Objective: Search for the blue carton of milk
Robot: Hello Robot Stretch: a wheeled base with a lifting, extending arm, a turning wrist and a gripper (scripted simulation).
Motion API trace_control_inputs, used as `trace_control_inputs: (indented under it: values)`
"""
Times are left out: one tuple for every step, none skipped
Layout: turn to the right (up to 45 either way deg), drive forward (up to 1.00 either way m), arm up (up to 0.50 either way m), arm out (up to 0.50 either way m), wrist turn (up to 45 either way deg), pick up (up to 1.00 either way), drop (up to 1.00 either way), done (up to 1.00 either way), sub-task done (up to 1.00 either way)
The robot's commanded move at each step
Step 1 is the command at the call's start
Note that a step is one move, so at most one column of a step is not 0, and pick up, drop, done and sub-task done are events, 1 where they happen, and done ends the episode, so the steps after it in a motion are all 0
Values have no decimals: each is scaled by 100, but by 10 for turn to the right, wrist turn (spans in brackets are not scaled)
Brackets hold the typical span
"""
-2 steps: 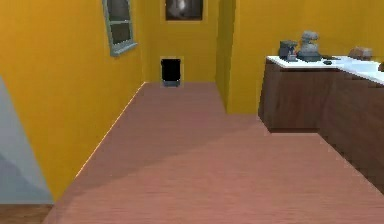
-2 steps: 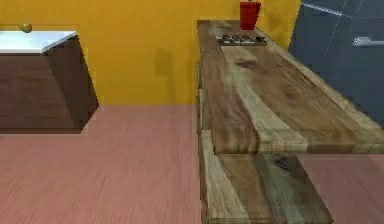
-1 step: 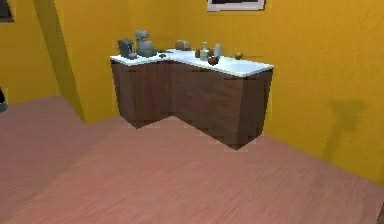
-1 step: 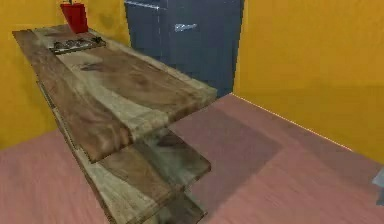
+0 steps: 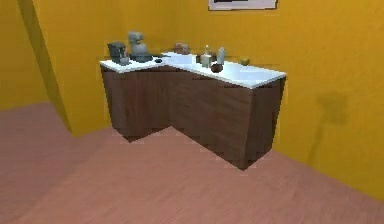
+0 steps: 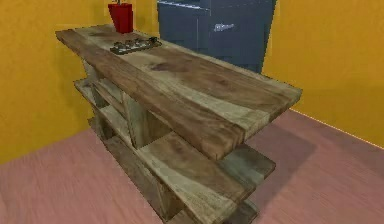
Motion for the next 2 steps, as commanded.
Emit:
trace_control_inputs:
  values:
    - [210, 0, 0, 0, 0, 0, 0, 0, 0]
    - [0, 100, 0, 0, 0, 0, 0, 0, 0]
